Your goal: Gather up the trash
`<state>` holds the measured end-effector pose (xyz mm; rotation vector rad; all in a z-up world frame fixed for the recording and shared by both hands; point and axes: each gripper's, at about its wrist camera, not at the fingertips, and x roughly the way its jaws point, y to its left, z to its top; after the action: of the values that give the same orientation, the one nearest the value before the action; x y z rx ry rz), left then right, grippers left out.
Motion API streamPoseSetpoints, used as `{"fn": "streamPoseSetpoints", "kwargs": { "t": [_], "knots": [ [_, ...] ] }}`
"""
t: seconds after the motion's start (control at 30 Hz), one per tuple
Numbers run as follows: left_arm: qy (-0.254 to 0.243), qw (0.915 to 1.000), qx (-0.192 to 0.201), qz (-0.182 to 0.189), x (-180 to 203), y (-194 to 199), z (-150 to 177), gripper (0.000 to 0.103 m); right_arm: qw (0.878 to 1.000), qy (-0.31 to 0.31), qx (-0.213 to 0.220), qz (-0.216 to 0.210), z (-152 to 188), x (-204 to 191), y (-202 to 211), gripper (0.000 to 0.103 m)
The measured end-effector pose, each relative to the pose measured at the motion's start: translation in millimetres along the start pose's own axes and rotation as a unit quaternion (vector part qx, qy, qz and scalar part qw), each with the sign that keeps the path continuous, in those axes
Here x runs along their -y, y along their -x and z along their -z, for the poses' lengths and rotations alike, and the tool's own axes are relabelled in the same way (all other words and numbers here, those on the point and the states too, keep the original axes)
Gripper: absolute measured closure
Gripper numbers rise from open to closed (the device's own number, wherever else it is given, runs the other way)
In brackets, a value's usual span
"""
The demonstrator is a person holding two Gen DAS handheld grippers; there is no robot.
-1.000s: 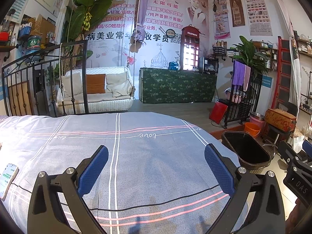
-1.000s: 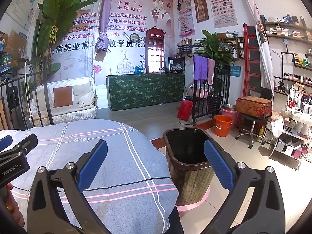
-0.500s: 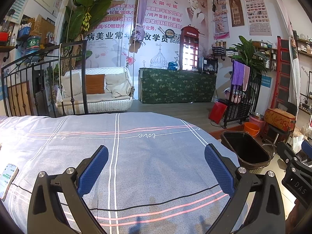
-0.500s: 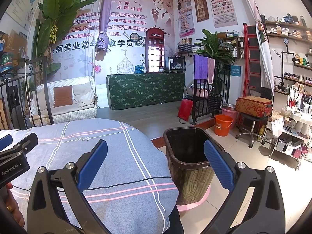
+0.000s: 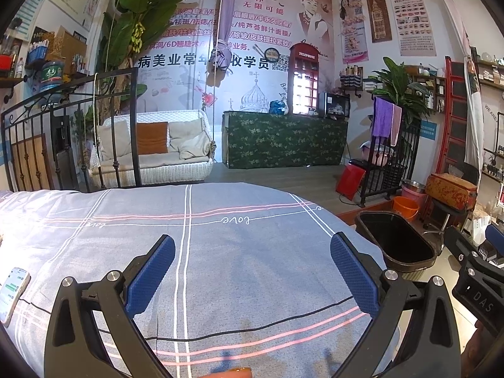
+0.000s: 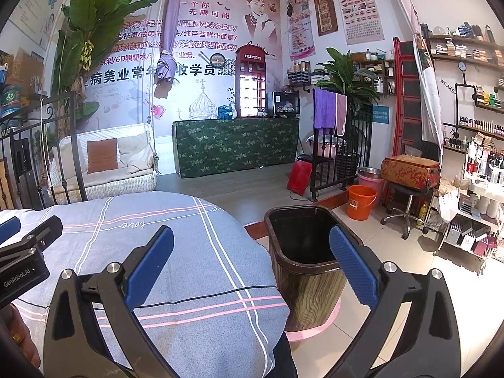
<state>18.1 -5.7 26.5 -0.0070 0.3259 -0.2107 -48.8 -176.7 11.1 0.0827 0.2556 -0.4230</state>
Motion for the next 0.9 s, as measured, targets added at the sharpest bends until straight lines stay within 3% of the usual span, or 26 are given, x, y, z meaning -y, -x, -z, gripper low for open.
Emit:
{"fn": "streamPoseSetpoints", "kwargs": {
  "t": [0.9],
  "knots": [
    [0.000,1.0000,0.001,-0.005,-0.1,0.1,4.6,0.005,1.000,0.001,-0.006,-0.002,2.2,-2.6,-3.5,0.005]
  ]
}}
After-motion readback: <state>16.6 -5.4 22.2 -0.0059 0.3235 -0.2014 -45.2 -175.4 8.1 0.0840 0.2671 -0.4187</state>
